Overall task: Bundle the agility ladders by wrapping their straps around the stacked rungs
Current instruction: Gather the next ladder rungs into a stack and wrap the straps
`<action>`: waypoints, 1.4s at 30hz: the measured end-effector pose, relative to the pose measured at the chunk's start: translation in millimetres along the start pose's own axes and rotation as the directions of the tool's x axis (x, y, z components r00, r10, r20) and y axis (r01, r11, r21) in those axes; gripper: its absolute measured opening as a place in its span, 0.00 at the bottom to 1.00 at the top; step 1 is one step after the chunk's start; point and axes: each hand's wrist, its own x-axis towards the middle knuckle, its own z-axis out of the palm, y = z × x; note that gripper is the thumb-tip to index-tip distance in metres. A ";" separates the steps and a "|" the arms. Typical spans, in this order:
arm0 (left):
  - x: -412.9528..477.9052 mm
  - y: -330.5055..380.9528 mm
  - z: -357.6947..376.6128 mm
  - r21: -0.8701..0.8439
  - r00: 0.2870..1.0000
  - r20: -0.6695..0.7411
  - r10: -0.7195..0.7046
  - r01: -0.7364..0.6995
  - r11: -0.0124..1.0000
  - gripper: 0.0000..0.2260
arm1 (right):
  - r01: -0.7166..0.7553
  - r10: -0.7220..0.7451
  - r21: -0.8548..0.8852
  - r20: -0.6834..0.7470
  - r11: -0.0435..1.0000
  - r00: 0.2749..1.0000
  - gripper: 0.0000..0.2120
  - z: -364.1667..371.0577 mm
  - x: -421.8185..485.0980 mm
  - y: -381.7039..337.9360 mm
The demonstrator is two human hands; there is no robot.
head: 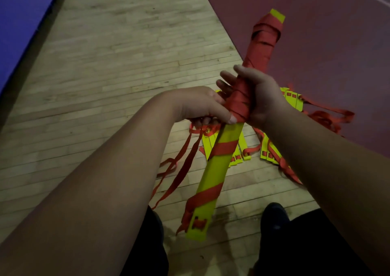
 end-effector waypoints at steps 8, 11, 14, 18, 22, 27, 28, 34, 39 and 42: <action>12.7 4.7 24.9 0.387 0.997 -0.030 -0.071 0.077 0.919 0.20 | -0.057 -0.036 -0.314 -0.282 0.948 0.959 0.09 -12.2 17.5 15.9; 12.3 4.6 30.6 0.501 0.993 -0.054 -0.109 0.121 0.857 0.26 | -0.143 0.013 -0.378 -0.326 0.915 0.945 0.04 -11.7 19.8 16.7; 15.8 3.7 40.2 0.587 0.985 -0.159 -0.071 0.152 0.795 0.27 | -0.130 0.001 -0.370 -0.329 0.920 0.944 0.04 -12.3 25.3 18.5; 21.2 2.5 49.9 0.624 0.977 -0.212 0.010 0.128 0.771 0.20 | -0.100 -0.071 -0.431 -0.362 0.897 0.930 0.09 -12.4 23.7 20.9; 16.9 4.0 35.6 0.405 0.988 -0.153 0.006 0.057 0.912 0.19 | -0.015 -0.140 -0.443 -0.315 0.896 0.939 0.24 -12.9 14.3 7.7; 10.2 0.3 24.1 -0.080 0.999 -0.022 0.036 -0.038 0.996 0.23 | 0.111 -0.105 0.055 -0.100 0.992 0.989 0.15 -1.7 -5.0 -17.5; 8.4 0.6 24.5 -0.120 0.998 0.009 0.061 -0.059 0.991 0.21 | 0.117 -0.111 0.094 -0.070 0.989 0.991 0.15 0.7 -7.9 -18.6; 3.5 11.7 26.8 0.039 0.996 0.060 0.060 -0.063 0.997 0.18 | 0.049 -0.045 0.037 -0.105 0.998 0.993 0.06 -0.5 -2.2 -18.6; 5.2 8.3 32.6 0.488 0.999 -0.014 -0.031 0.034 0.872 0.29 | -0.006 -0.102 -0.235 -0.447 0.972 0.889 0.13 -17.5 20.2 -3.7; 18.3 3.2 52.8 0.702 0.990 -0.138 0.007 0.093 0.706 0.33 | -0.050 -0.103 -0.293 -0.483 0.955 0.870 0.16 -21.8 27.0 3.0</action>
